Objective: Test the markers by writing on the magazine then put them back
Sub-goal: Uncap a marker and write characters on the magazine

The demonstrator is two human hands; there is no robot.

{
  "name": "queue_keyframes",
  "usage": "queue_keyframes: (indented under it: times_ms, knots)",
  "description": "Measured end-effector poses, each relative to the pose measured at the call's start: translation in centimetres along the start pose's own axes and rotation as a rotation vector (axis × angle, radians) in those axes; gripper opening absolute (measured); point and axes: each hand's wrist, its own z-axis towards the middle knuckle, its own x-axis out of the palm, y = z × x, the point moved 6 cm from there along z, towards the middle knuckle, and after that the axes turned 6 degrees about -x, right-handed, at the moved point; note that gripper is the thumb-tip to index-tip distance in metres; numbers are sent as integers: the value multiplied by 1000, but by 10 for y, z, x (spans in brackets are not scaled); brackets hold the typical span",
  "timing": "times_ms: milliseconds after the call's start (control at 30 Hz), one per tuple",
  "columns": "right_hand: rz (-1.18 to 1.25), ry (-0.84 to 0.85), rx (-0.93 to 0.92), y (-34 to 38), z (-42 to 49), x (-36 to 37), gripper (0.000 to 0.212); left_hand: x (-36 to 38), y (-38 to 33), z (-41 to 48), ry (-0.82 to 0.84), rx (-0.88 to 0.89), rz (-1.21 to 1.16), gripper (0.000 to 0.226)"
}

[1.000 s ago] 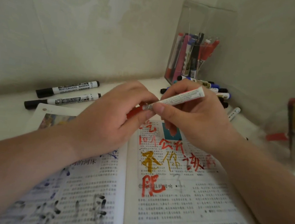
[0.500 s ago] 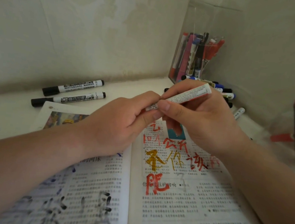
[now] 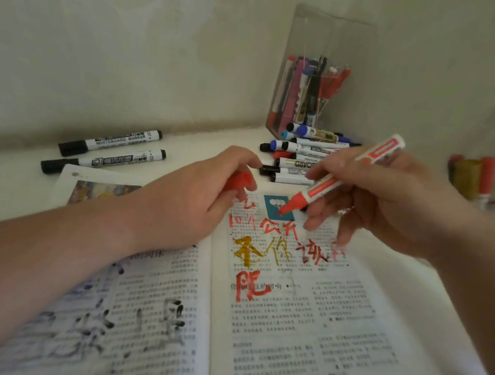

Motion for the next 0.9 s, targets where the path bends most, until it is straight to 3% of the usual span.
queue_keyframes:
  times_ms: [133,300,500,733,900]
  knots:
    - [-105,-10,38,-34,-38,0,26,-5,-13,-3,-113,85,-70,40]
    - [-95,-112,-44,-41,-46,0,14,-5,-19,-7,-130,193,58,20]
    - [-175,-65,-45,-38,-48,12,7,-2,-24,-7,-128,338,127,20]
    - [-289,-40,-71,-40,-49,13,9,-2,-22,-7,-116,320,55,32]
    - [-91,-132,-125,-38,-48,3,9,0,-22,-8,-83,279,-47,29]
